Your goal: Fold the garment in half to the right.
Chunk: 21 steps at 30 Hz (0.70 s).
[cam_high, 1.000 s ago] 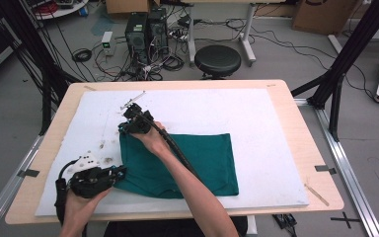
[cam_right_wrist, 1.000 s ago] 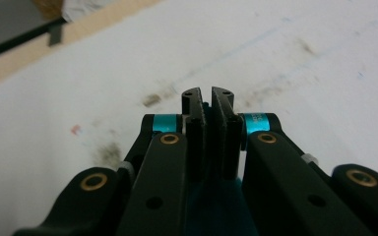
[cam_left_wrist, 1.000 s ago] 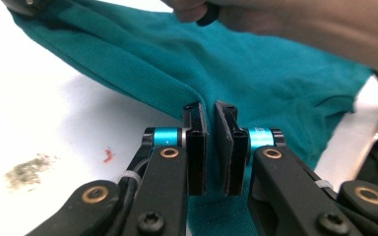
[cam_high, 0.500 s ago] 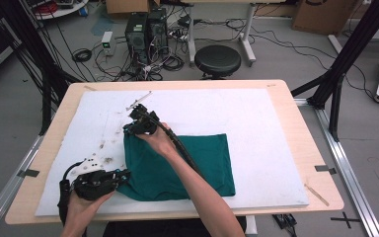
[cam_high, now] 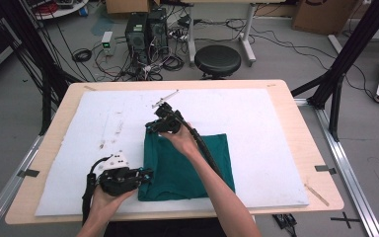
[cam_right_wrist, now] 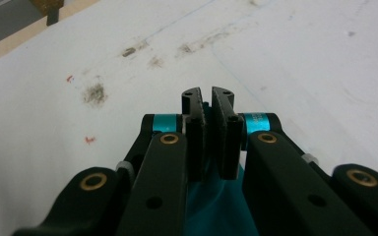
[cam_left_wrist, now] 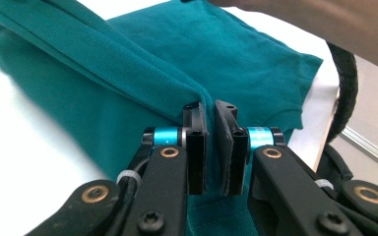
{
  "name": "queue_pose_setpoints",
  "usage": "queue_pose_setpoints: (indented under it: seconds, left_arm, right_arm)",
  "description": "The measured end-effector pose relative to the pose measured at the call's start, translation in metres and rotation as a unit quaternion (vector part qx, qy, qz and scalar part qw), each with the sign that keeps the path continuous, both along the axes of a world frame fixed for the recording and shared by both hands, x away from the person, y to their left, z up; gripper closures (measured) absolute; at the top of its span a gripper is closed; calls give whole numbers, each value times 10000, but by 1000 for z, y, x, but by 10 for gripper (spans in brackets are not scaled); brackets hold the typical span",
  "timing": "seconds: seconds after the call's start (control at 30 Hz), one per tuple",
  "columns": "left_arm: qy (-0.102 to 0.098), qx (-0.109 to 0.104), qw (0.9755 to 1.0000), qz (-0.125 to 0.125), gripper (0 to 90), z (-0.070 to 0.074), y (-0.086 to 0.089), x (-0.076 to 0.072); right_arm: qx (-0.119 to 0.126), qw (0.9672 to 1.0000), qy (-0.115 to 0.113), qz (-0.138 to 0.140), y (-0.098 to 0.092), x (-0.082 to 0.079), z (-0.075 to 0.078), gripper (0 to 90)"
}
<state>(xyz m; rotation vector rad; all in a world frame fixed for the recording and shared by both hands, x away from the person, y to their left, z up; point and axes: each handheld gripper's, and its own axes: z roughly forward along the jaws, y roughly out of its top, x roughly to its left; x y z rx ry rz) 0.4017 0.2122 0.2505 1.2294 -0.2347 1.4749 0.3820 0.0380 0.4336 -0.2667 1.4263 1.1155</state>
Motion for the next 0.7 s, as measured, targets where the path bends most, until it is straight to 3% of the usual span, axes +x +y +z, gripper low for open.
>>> queue_pose_setpoints:
  seconds: [0.13, 0.4, 0.7]
  left_arm:
    - [46, 137, 9999, 4, 835, 5, -16, 1]
    - [84, 338, 9994, 35, 836, 11, -43, 4]
    - [61, 484, 9988, 54, 837, 15, -69, 1]
  right_arm:
    - [138, 9998, -119, -3, -16, -1, -4, 857]
    - [370, 9993, -52, -32, -52, 3, -5, 857]
    - [537, 9985, -52, -58, -77, 5, -6, 857]
